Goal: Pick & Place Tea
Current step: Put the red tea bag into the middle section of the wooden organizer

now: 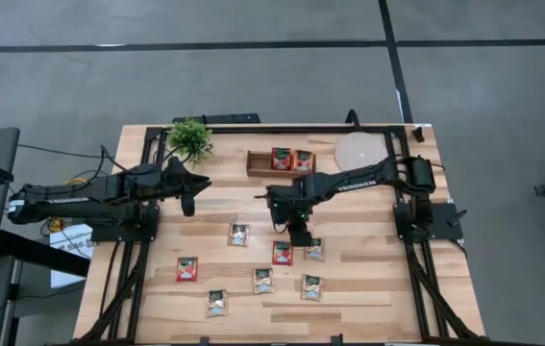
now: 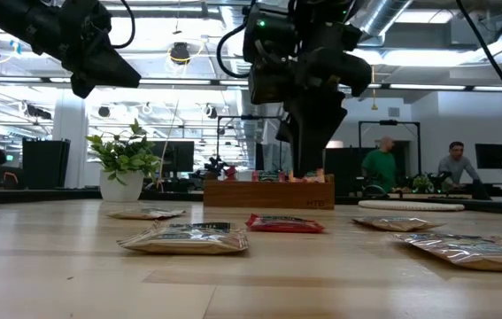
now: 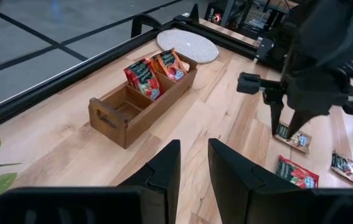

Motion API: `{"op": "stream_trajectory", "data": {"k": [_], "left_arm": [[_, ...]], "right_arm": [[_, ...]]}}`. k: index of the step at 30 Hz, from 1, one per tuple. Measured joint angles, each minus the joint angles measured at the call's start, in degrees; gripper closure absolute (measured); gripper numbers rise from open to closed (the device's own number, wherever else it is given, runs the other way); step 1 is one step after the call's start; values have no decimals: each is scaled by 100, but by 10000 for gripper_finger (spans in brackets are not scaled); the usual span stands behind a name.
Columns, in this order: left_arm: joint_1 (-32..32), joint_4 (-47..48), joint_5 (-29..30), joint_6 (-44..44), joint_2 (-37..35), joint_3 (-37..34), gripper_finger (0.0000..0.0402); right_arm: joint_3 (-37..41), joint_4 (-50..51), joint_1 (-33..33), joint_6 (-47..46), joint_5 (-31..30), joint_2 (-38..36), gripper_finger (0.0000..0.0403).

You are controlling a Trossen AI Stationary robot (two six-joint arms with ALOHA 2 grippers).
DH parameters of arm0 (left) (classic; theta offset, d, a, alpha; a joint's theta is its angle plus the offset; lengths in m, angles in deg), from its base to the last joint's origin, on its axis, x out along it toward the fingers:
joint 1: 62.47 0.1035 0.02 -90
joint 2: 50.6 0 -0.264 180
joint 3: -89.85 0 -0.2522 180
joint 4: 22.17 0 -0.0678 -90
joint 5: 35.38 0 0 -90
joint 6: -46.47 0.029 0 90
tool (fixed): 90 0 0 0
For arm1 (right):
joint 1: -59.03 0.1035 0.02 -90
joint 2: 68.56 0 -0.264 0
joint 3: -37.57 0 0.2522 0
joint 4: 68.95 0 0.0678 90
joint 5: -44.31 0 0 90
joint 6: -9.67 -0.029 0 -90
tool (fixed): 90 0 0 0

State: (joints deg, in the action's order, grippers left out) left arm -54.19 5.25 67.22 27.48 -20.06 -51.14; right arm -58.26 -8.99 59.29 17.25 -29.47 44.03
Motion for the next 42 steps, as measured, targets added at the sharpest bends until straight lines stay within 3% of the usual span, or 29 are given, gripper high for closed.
{"op": "stream_trajectory", "data": {"k": [13, 42], "left_arm": [[0, -1, -4, 2, -2, 0, 328], [-2, -12, -11, -13, 16, 0, 328]], "right_arm": [[92, -556, 552, -277, -599, 67, 305], [75, -793, 626, -806, -738, 741, 312]]}}
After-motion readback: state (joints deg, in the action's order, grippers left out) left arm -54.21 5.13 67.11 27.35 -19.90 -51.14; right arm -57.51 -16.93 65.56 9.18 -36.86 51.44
